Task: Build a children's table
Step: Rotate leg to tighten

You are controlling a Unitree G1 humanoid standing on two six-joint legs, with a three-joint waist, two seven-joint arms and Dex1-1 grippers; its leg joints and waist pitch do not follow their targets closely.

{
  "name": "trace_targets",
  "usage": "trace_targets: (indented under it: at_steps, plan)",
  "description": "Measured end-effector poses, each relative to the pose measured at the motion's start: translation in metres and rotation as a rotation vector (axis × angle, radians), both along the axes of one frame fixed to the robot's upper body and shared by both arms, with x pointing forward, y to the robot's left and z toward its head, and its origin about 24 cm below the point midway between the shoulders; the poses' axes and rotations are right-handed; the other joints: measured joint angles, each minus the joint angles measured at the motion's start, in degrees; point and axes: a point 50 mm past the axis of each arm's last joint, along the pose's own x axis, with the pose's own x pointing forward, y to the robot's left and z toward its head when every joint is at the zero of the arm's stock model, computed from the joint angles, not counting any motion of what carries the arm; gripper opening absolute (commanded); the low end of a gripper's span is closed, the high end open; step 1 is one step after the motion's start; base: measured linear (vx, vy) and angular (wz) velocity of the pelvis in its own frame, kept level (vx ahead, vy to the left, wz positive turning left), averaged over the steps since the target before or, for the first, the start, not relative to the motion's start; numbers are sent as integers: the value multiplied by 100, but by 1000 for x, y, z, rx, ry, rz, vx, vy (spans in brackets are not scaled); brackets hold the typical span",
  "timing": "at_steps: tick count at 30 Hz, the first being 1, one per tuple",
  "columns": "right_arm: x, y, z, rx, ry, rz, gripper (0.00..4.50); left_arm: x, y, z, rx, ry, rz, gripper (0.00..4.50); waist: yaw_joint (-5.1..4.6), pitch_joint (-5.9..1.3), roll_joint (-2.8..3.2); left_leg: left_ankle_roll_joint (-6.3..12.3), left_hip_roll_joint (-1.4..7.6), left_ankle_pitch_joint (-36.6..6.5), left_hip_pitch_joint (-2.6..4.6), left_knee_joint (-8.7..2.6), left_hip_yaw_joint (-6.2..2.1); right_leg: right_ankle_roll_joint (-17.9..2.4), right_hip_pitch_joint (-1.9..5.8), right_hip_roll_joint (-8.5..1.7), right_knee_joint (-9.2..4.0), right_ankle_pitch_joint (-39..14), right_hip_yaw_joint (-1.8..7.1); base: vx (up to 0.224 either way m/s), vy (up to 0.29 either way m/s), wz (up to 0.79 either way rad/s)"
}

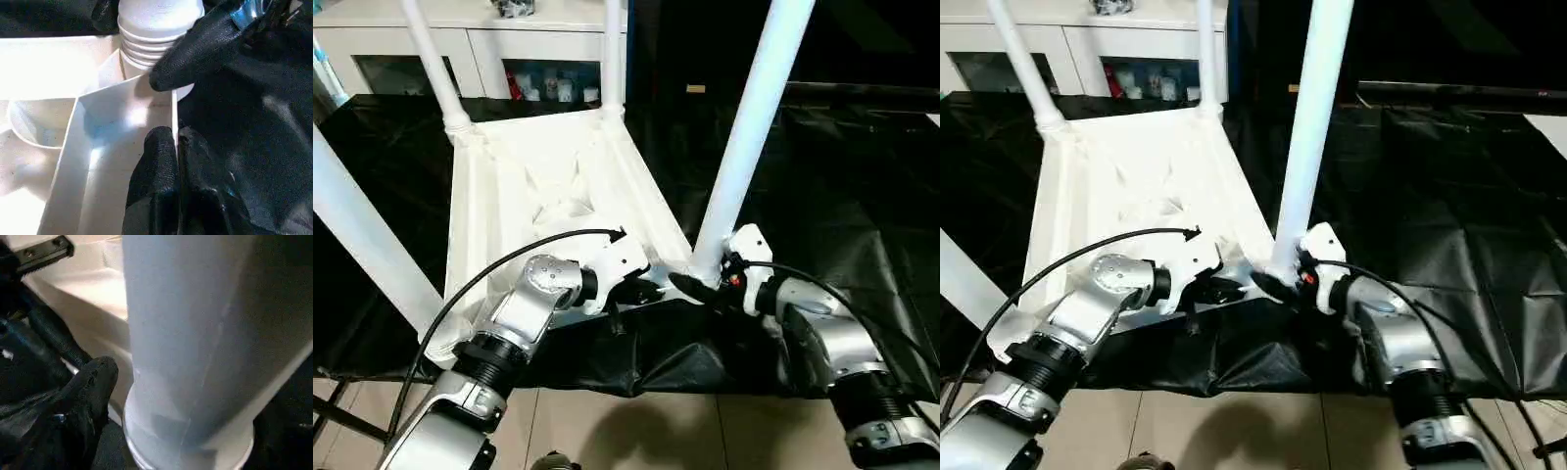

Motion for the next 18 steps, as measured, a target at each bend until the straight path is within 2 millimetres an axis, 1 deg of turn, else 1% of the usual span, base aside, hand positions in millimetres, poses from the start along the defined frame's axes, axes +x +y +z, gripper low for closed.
trace_targets:
  at_steps: [5, 6, 7, 9, 10, 11, 12, 15, 18]
  plan:
    - [-1, 0, 0, 2, 6, 29, 382, -1, 3, 0, 2, 16, -24, 0, -7, 0, -1, 0, 0, -1, -2, -4, 0, 0, -2, 0, -4, 0, -2, 0, 0, 0]
    - [-2, 0, 0, 4, 10, 43, 356, -2, 5, 0, 1, 24, -36, 0, -8, 0, -1, 1, 0, -1, -3, -5, 0, 0, -2, 0, -6, 0, -2, 0, 0, 0]
    - [-2, 0, -1, 3, 14, 52, 347, -3, 7, 0, 1, 31, -47, 0, -10, 1, -1, 2, 0, -1, -3, -5, 0, 0, -2, 0, -8, 0, -2, 0, 0, 0]
    - [-4, -1, -1, -10, 18, 90, 345, -6, 11, 0, 0, 39, -71, 0, 2, 0, -1, 2, 0, -2, -5, -6, 0, 0, -2, 0, -10, 0, -4, 0, 0, 0]
    - [-5, -1, -1, -13, 17, 107, 323, -6, 12, 0, 1, 41, -77, 0, 5, 1, -1, 2, 0, -2, -6, -4, 0, 0, -1, 0, -10, 0, -4, 0, 0, 0]
    - [-6, -1, -1, -16, 17, 126, 311, -6, 14, 0, 1, 44, -87, 0, 7, 0, -1, 2, 0, -2, -6, -3, 0, -1, -1, -1, -10, 0, -4, 0, 0, 0]
    - [-6, -1, -1, -20, 18, 146, 311, -7, 15, 0, 1, 48, -94, 0, 7, 0, -1, 2, 0, -2, -6, -2, 0, -1, 0, -1, -9, 0, -4, 0, 0, 0]
    - [-9, 1, 0, -22, 21, 203, 284, -9, 20, 0, 0, 62, -121, 0, 6, 1, -2, 2, 0, -2, -6, -2, 0, -1, -1, -1, -9, 1, -4, 0, 0, 0]
    - [-11, 2, 0, -22, 27, 238, 275, -10, 23, 0, -2, 73, -137, 0, 19, 1, -2, 2, 0, -2, -7, -1, 0, -1, -1, -1, -9, 1, -5, 0, 0, 0]
